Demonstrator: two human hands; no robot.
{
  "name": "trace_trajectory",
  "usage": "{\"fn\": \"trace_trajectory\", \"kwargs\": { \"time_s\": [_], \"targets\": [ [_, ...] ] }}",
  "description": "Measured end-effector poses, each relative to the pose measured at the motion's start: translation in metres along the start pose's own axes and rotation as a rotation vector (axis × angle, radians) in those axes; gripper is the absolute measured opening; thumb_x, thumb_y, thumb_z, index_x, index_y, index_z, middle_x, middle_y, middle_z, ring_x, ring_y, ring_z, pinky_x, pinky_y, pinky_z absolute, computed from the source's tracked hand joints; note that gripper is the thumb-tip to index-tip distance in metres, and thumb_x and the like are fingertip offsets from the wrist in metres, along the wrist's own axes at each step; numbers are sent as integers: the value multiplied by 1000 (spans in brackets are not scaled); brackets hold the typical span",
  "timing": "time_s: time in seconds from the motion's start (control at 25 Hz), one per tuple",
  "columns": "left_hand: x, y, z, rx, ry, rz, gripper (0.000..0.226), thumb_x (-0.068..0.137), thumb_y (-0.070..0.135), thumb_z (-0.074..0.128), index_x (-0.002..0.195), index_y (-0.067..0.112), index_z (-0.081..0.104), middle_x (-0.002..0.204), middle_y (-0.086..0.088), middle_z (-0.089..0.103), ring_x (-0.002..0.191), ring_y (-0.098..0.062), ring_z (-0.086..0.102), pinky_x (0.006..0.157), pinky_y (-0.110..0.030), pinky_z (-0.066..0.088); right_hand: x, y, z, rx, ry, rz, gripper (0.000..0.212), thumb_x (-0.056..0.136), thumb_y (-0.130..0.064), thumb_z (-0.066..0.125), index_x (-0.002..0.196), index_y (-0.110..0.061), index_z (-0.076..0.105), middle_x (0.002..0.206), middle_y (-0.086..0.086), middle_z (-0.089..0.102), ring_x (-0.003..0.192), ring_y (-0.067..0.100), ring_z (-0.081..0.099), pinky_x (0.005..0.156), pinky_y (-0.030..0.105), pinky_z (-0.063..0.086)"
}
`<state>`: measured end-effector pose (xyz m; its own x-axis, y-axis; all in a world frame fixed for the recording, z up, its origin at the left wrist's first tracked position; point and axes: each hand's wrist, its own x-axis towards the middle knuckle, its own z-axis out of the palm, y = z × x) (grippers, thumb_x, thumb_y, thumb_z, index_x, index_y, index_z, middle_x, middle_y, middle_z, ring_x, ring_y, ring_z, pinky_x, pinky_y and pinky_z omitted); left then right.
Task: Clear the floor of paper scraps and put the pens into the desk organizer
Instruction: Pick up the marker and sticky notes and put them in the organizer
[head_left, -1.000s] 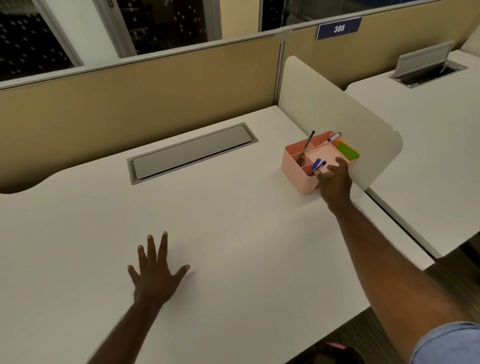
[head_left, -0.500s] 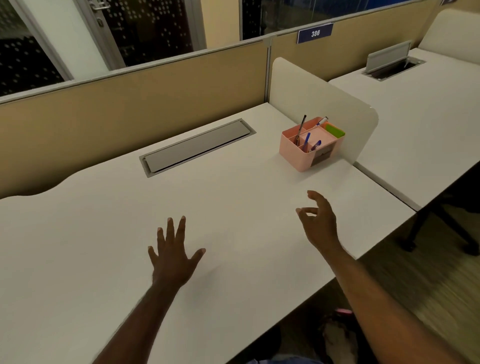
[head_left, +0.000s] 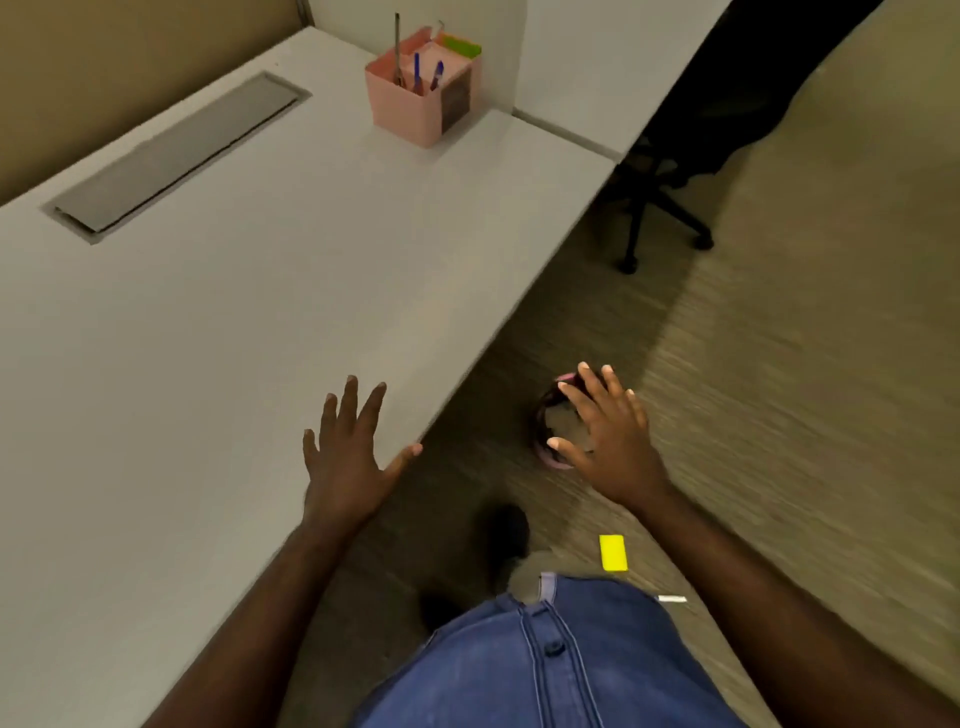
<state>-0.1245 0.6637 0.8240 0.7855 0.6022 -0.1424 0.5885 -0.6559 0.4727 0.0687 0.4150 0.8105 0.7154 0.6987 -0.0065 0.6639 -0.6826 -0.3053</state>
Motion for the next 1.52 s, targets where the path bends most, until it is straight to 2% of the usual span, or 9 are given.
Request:
{"fn": "trace_trajectory", "kwargs": {
  "time_s": [0.08,0.2,0.36,0.6,0.88,1.16,1.36,1.52],
  "targets": [
    [-19,20,21,0,-74,70,81,82,63,50,147,37,11,160,3,-4,147,-24,-2,114,-57,6,-46,20,2,-18,0,78,70,79,-60,48,141,-30,33,158,3,20,146,26,11,112,55,18],
    [-49,51,49,27,-153,171,80,83,60,52,147,37,10,160,2,-2,147,-24,-2,115,-59,10,-110,49,3,-22,-24,177,72,83,-57,48,145,-28,27,160,3,11,147,24,2,114,53,13],
    [-93,99,84,56,-229,236,80,83,58,52,148,36,10,160,4,-5,146,-21,-7,114,-58,7,-183,91,-4,-2,-19,279,69,85,-51,55,144,-28,27,160,2,9,147,24,2,115,54,14],
    [-169,157,136,77,-217,235,80,83,55,55,148,34,13,160,6,-1,147,-20,-4,114,-59,9,-272,160,-16,38,26,309,65,86,-41,60,143,-26,32,159,4,13,147,26,7,114,52,15],
    [-296,220,214,64,-126,97,79,82,52,59,147,32,18,160,5,5,147,-22,3,112,-61,12,-385,248,-16,36,-93,190,67,83,-32,64,142,-23,34,159,7,16,146,28,11,112,56,20],
    [-391,243,232,76,-122,40,79,83,53,57,147,34,15,160,7,5,147,-19,2,113,-59,12,-447,275,-23,69,-135,156,66,85,-30,61,143,-21,32,159,7,15,147,28,10,113,54,16],
    [-430,245,246,93,-144,66,79,83,53,57,147,33,16,160,7,6,147,-19,2,113,-58,11,-487,278,-17,61,-197,168,66,86,-29,61,144,-22,31,159,6,13,147,26,8,115,54,16],
    [-459,253,259,78,-161,117,79,83,51,58,147,32,16,160,7,6,147,-19,3,113,-59,12,-526,276,-23,43,-179,195,65,86,-29,60,144,-24,29,160,3,11,147,25,5,115,53,14]
  ]
}}
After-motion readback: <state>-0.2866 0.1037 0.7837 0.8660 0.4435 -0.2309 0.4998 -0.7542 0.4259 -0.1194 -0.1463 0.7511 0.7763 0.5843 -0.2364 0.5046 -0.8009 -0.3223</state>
